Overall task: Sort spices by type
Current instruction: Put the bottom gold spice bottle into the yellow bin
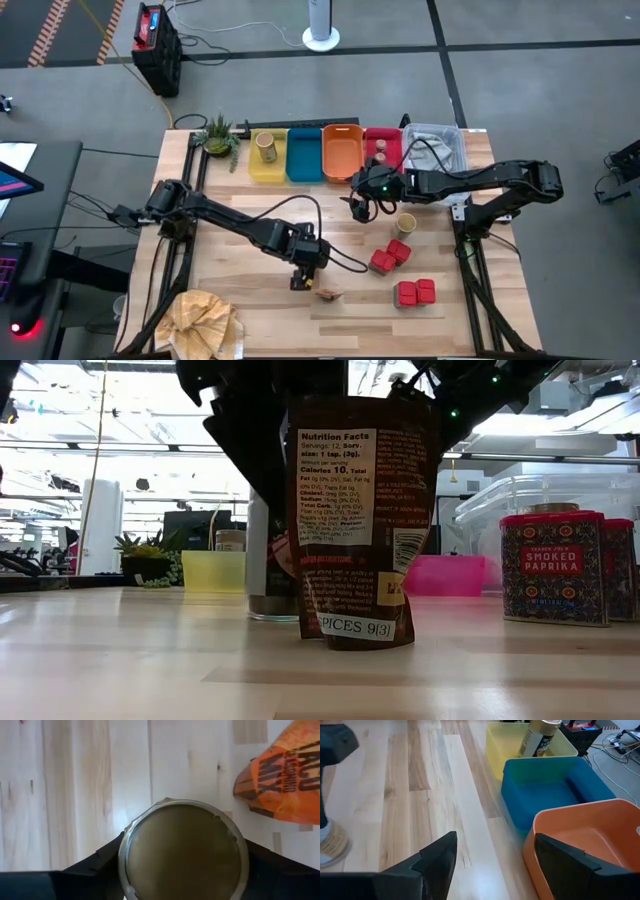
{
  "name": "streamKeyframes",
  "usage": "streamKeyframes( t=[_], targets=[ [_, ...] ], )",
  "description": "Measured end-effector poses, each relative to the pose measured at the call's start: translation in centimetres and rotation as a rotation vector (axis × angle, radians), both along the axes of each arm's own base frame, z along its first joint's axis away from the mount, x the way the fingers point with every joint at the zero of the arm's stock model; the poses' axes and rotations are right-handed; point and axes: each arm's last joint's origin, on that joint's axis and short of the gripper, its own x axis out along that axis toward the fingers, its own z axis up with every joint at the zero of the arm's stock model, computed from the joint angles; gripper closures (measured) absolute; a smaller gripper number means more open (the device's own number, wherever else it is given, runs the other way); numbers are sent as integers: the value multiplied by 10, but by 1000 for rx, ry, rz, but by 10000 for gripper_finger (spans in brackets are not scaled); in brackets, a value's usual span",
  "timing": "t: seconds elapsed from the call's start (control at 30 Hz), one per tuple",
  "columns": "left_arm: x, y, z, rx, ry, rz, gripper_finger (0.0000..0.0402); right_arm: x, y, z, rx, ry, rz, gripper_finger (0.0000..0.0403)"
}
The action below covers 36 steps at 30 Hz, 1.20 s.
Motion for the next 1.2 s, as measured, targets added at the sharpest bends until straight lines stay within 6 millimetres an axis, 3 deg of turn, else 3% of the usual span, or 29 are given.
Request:
streamKeyframes(
  t=[0.17, 0.3, 0.63, 0.93, 1.2],
  targets=[
    [-5, 12, 6, 4, 41, 6, 136, 0, 0, 0, 0, 2, 0, 108],
    [-17, 30, 29, 57, 24, 44, 136, 0, 0, 0, -3, 6, 2, 108],
    [-67, 111, 97, 294, -111, 312, 136, 0, 0, 0, -3, 6, 3, 108],
    [-117, 186, 72, 350, -54, 563, 136, 1, 6, 0, 3, -1, 20, 108],
    [-134, 230, 56, 311, -90, 651, 136, 1, 7, 0, 9, -3, 16, 108]
  ],
)
